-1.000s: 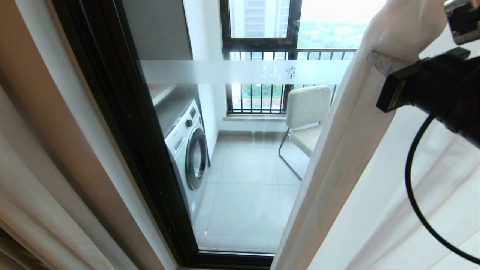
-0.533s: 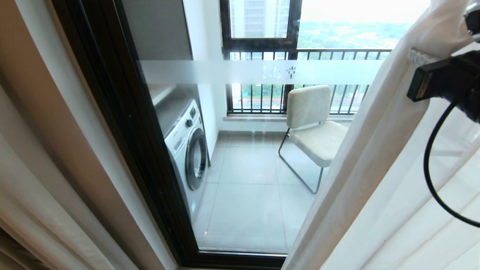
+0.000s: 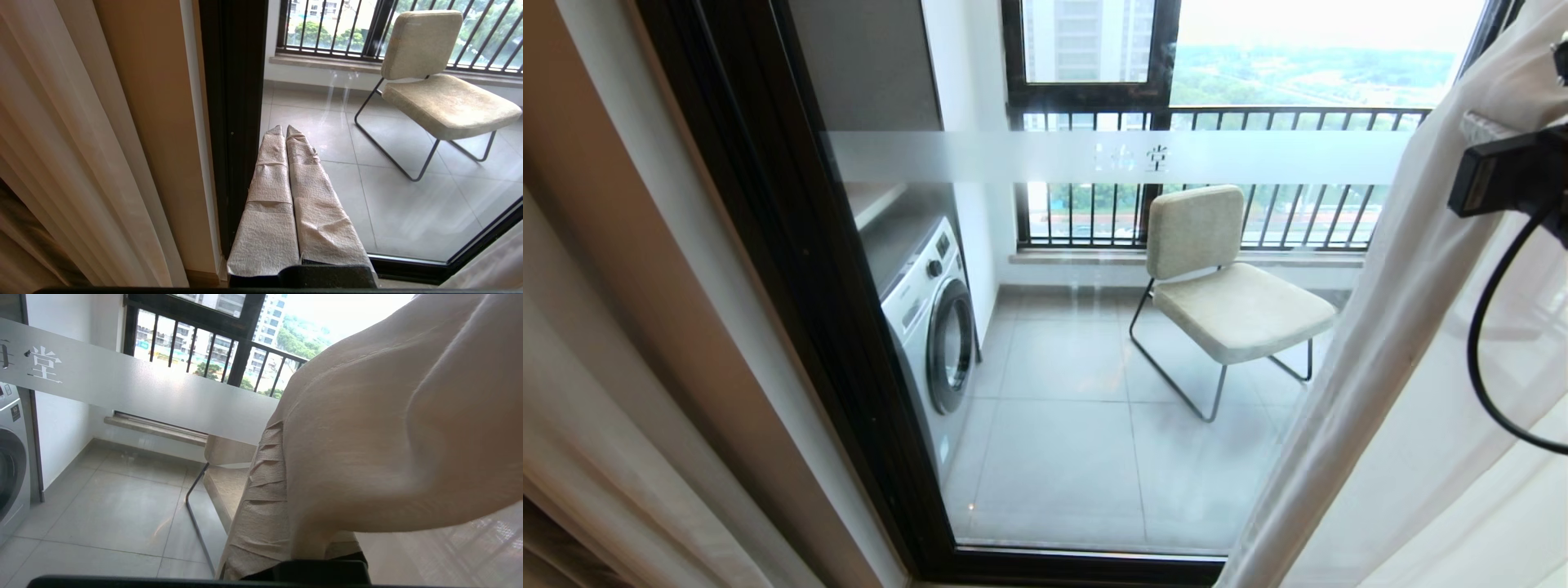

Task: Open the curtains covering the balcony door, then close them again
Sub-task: Close the inner curtains on both sides

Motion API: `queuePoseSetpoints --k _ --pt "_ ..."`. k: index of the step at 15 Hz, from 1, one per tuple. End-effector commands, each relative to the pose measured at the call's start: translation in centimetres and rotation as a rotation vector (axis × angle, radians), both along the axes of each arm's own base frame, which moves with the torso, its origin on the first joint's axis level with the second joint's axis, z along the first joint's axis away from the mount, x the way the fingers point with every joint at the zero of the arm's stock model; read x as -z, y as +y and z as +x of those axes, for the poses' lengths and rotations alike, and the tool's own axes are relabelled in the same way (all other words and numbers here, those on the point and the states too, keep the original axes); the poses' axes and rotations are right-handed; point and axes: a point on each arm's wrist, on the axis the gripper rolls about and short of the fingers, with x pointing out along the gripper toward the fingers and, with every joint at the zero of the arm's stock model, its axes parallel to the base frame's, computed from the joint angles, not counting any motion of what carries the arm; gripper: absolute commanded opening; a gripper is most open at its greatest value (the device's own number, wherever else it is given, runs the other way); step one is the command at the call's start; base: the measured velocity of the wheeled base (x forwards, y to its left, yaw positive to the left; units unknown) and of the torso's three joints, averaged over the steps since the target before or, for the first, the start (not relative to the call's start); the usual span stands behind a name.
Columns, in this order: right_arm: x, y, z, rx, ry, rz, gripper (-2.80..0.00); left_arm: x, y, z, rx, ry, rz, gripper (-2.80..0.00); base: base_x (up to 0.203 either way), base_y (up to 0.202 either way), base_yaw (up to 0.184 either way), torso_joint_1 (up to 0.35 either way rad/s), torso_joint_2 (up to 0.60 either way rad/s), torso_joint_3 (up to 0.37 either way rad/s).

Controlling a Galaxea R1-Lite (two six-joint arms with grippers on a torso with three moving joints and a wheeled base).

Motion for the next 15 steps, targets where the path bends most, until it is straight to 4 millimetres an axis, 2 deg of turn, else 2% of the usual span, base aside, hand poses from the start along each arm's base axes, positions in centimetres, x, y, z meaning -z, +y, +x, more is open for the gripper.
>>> queuePoseSetpoints --k 1,11,12,15 --pt "0.18 -0.10 0.22 0.008 0.005 -0.004 -2.80 -0.01 0.00 0.01 0.000 0.001 -0.001 -2.80 0.000 0.000 0.000 0.000 0.00 0.000" --pt "0.31 -0.43 0.04 0.020 0.009 -0.003 -2.80 -0.01 0.00 0.01 -0.002 0.001 -0.001 -2.80 0.000 0.000 0.000 0.000 0.00 0.000" --pt "0.31 -0.44 -0.04 0.019 0.008 -0.003 0.00 -0.01 0.00 0.01 -0.001 0.000 -0.001 -2.80 0.000 0.000 0.000 0.000 0.00 0.000" --pt "0.43 -0.50 -0.50 0.018 0.009 -0.003 0.00 -0.01 0.00 0.01 -0.001 0.000 -0.001 -2.80 0.000 0.000 0.000 0.000 0.00 0.000"
